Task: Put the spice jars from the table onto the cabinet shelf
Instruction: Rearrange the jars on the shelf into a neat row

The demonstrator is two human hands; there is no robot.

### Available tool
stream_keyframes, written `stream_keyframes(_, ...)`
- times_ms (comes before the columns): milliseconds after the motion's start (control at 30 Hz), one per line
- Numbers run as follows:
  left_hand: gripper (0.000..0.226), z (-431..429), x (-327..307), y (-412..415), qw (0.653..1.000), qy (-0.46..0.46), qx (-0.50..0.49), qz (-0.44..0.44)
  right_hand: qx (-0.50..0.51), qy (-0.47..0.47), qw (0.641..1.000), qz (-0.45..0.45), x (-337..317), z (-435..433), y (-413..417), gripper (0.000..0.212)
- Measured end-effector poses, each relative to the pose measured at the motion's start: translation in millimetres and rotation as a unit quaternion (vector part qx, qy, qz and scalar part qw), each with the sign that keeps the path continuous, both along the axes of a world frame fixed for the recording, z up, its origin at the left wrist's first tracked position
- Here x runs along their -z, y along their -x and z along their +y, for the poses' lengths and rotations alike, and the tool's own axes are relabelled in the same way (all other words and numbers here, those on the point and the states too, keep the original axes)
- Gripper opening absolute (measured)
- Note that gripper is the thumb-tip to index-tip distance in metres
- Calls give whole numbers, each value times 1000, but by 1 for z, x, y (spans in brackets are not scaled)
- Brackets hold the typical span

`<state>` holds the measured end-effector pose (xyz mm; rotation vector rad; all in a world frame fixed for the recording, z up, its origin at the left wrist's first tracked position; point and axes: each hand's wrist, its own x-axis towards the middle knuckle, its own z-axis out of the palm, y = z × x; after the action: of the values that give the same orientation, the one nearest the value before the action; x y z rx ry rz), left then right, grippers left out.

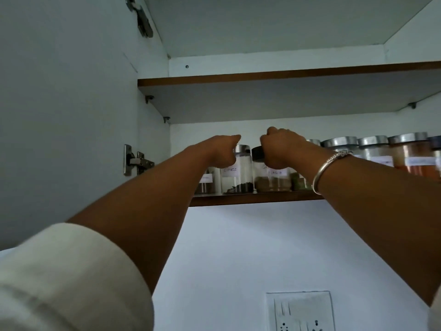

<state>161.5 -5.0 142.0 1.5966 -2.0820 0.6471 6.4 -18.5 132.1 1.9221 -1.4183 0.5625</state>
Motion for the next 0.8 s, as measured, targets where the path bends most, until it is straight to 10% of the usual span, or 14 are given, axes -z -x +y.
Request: stream_keyframes(800,45,-73,-16,0,998,46,-14,-41,-45,-43,998,-24,-3,-76,-9,43)
